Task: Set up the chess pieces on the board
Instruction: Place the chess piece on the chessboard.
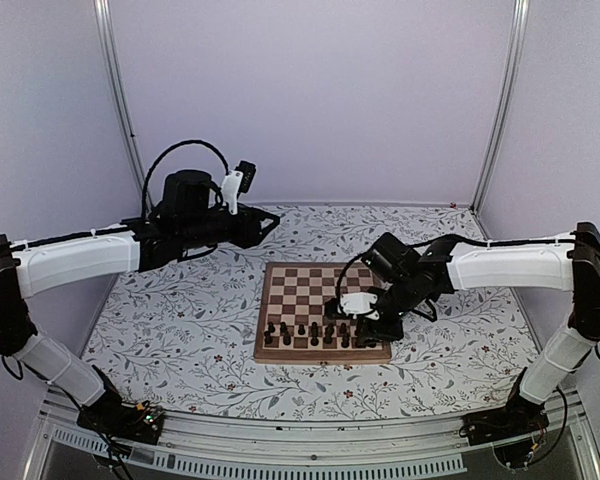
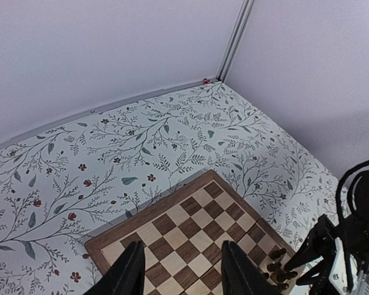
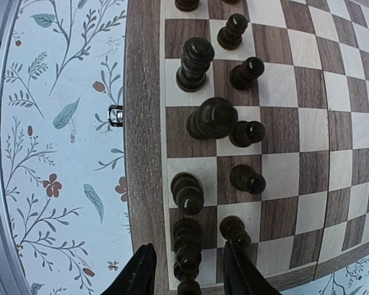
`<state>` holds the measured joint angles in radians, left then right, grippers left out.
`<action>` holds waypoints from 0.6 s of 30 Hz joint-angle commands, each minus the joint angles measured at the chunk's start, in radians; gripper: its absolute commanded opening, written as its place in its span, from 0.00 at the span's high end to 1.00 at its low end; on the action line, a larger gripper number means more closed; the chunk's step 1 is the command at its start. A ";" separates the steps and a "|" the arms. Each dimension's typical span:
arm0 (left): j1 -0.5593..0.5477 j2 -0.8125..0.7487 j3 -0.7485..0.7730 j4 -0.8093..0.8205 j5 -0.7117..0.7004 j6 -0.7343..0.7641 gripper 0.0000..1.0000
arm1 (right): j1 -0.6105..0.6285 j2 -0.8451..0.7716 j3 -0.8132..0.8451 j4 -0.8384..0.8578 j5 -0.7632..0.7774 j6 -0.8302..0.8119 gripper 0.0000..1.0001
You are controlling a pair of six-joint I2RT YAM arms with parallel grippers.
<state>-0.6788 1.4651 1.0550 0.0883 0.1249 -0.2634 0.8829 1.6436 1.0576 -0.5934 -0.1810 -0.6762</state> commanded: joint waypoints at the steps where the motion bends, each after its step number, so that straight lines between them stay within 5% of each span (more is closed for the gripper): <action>1: -0.002 0.003 0.033 -0.022 0.008 0.005 0.56 | -0.072 -0.081 0.095 -0.089 -0.112 0.011 0.58; 8: -0.002 -0.015 0.045 -0.043 -0.031 0.045 0.56 | -0.263 -0.170 0.158 -0.102 -0.270 0.041 0.54; 18: -0.002 -0.015 0.060 -0.081 -0.068 0.094 0.56 | -0.478 -0.264 0.032 0.058 -0.404 0.137 0.54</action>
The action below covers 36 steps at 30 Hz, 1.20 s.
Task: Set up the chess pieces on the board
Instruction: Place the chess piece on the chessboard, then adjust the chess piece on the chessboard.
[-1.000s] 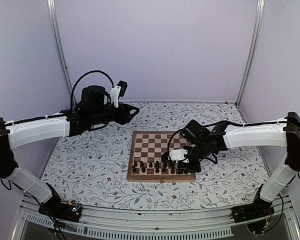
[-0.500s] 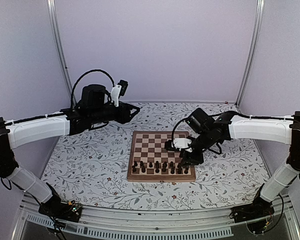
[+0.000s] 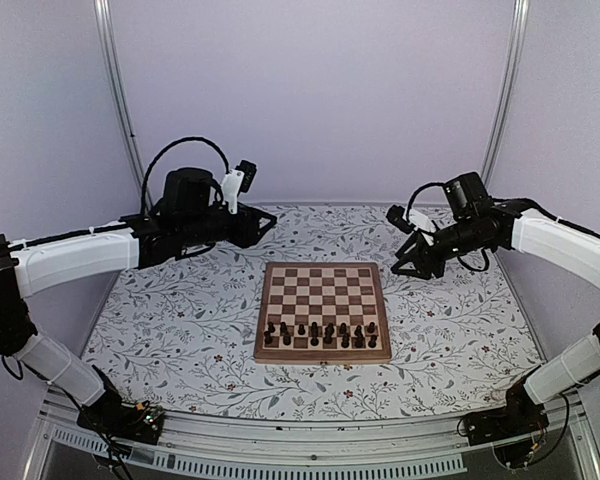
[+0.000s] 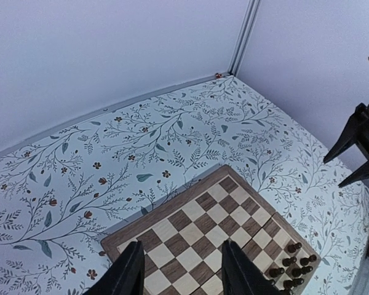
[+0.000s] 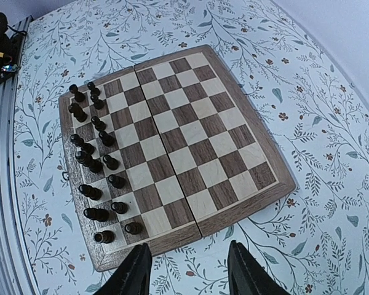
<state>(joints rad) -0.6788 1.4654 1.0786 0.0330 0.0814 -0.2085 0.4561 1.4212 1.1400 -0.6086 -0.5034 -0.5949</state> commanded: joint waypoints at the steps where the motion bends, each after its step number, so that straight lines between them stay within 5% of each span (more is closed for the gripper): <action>1: -0.002 -0.015 0.043 -0.029 -0.029 0.047 0.56 | -0.074 -0.051 -0.061 0.090 -0.085 0.064 0.54; 13: -0.027 -0.053 0.093 -0.176 -0.138 0.112 0.55 | -0.214 -0.123 -0.145 0.224 -0.095 0.154 0.50; 25: -0.036 -0.032 0.067 -0.196 -0.162 0.154 0.55 | -0.323 -0.105 -0.022 0.208 -0.066 0.246 0.40; 29: -0.079 -0.037 0.072 -0.214 -0.192 0.163 0.54 | -0.390 -0.106 0.016 0.197 -0.052 0.290 0.28; 33: -0.131 -0.026 0.063 -0.222 -0.241 0.205 0.52 | -0.507 -0.136 0.041 0.207 -0.075 0.366 0.04; 36: -0.139 0.000 0.075 -0.252 -0.281 0.207 0.45 | -0.550 -0.151 0.043 0.210 -0.137 0.398 0.01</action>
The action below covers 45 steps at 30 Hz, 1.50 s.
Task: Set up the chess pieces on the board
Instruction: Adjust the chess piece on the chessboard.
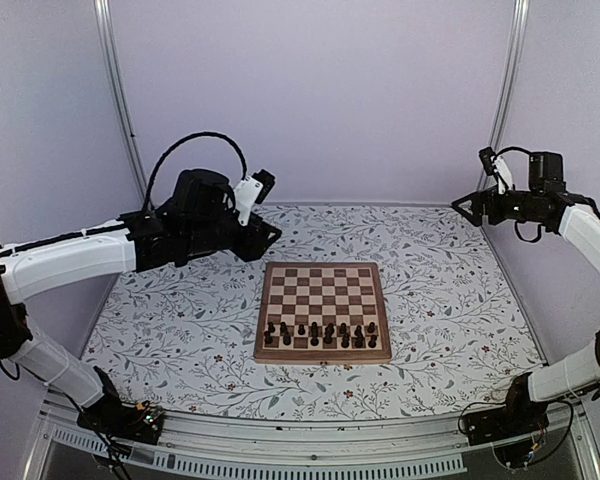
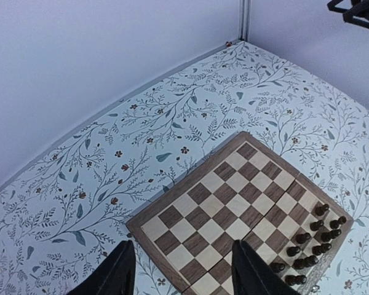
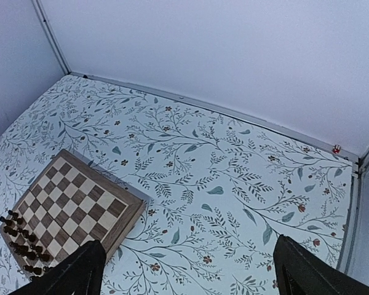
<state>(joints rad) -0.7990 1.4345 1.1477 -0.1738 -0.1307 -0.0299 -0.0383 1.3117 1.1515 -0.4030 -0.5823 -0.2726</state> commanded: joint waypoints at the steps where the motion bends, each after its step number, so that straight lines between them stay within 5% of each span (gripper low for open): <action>1: -0.023 0.036 0.011 -0.055 -0.087 0.049 0.42 | -0.057 -0.045 0.027 0.004 -0.069 0.080 0.01; 6: -0.035 0.038 0.015 -0.072 -0.069 0.067 0.35 | -0.061 -0.071 -0.021 0.007 -0.097 0.066 0.01; 13: -0.038 0.060 -0.008 -0.141 0.350 0.099 0.60 | -0.061 -0.100 -0.180 0.029 -0.307 -0.033 0.01; 16: -0.061 0.085 0.006 -0.176 0.451 0.104 0.62 | -0.061 -0.104 -0.263 0.078 -0.386 -0.086 0.01; 23: -0.111 0.188 0.077 -0.206 0.479 0.126 0.67 | -0.061 -0.081 -0.289 0.044 -0.446 -0.221 0.13; 39: -0.198 0.404 0.261 -0.298 0.455 0.183 0.79 | -0.061 -0.097 -0.311 0.024 -0.444 -0.282 0.17; 45: -0.212 0.436 0.283 -0.320 0.443 0.185 0.74 | -0.061 -0.103 -0.312 0.018 -0.442 -0.291 0.18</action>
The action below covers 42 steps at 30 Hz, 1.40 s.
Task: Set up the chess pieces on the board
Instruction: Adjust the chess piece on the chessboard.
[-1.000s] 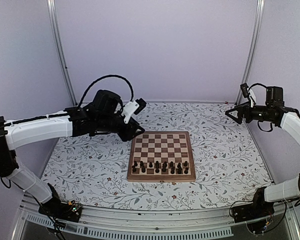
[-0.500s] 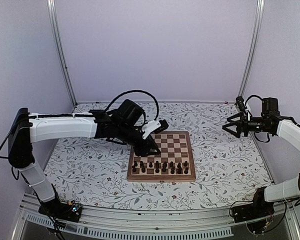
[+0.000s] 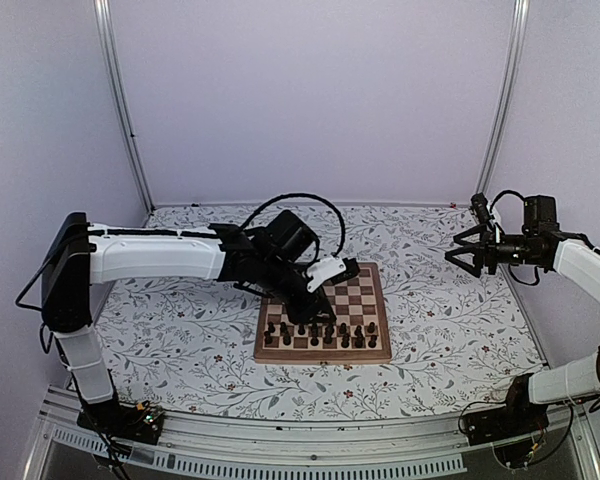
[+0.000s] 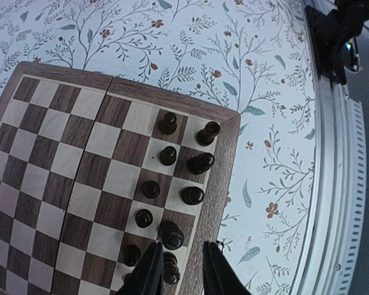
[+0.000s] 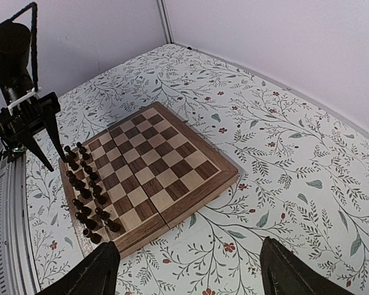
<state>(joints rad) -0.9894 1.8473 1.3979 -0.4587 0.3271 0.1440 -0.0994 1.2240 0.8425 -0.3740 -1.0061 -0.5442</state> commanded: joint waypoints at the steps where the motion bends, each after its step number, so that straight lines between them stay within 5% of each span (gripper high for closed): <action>1: -0.024 0.028 0.035 -0.037 -0.022 0.012 0.72 | 0.001 -0.015 -0.003 -0.011 -0.017 -0.020 0.18; 15: -0.034 0.081 0.063 -0.066 -0.033 0.021 0.67 | 0.000 -0.011 -0.002 -0.016 -0.015 -0.030 0.19; 42: -0.044 0.136 0.089 -0.093 -0.021 0.034 0.79 | 0.000 0.000 -0.002 -0.022 -0.014 -0.036 0.20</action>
<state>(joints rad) -1.0142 1.9553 1.4681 -0.5293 0.3031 0.1684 -0.0994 1.2240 0.8425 -0.3885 -1.0058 -0.5667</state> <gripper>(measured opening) 0.209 0.805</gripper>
